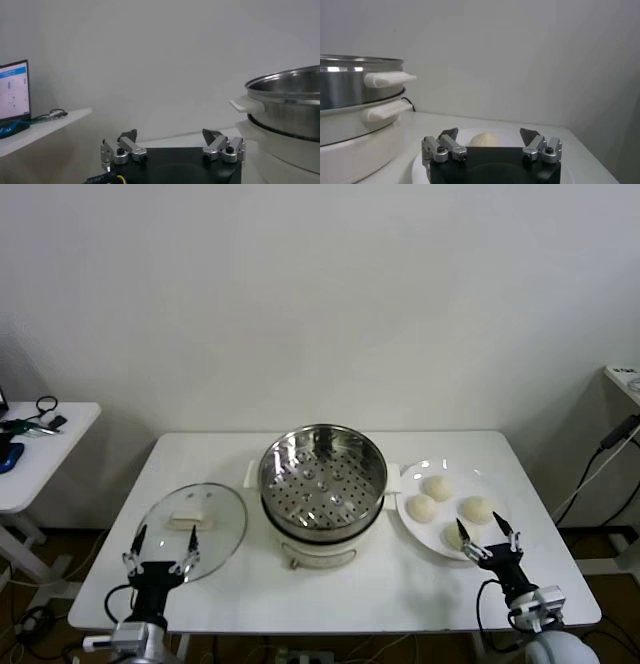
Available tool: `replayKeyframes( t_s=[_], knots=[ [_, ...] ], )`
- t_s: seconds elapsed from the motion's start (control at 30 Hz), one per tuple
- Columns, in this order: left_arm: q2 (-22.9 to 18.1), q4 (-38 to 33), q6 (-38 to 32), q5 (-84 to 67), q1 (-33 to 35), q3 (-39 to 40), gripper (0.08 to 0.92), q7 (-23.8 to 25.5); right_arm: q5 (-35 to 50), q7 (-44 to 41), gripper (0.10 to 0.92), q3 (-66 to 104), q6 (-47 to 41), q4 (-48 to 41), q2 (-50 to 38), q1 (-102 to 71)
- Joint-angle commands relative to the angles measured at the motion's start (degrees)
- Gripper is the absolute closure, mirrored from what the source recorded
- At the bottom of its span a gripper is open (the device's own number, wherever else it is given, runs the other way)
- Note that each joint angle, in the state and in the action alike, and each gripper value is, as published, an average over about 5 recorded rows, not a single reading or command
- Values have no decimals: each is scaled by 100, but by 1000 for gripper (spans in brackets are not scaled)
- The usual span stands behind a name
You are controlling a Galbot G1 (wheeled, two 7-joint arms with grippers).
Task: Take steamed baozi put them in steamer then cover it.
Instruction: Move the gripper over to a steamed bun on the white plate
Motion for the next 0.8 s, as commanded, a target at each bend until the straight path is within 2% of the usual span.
replayKeyframes(
  t_s=[0.03,0.27,0.5,0.8],
  knots=[
    [15,2,2,-18,-3,-20,177,-27,-226,-285,203,13,-121,10,-269,137],
    [38,-20,67,-114,22,17,177,-114,-1070,-1516,203,-67,-820,-164,-1550,766],
    [51,-11,-16,-80,120,95,177,-13,-1562,-2839,203,-1251,-725,-1060,-3096,2390],
    [64,-9,-55,-120,288,30,177,21,-2719,-4412,203,-4063,-138,-2701,-3541,5504]
  ],
)
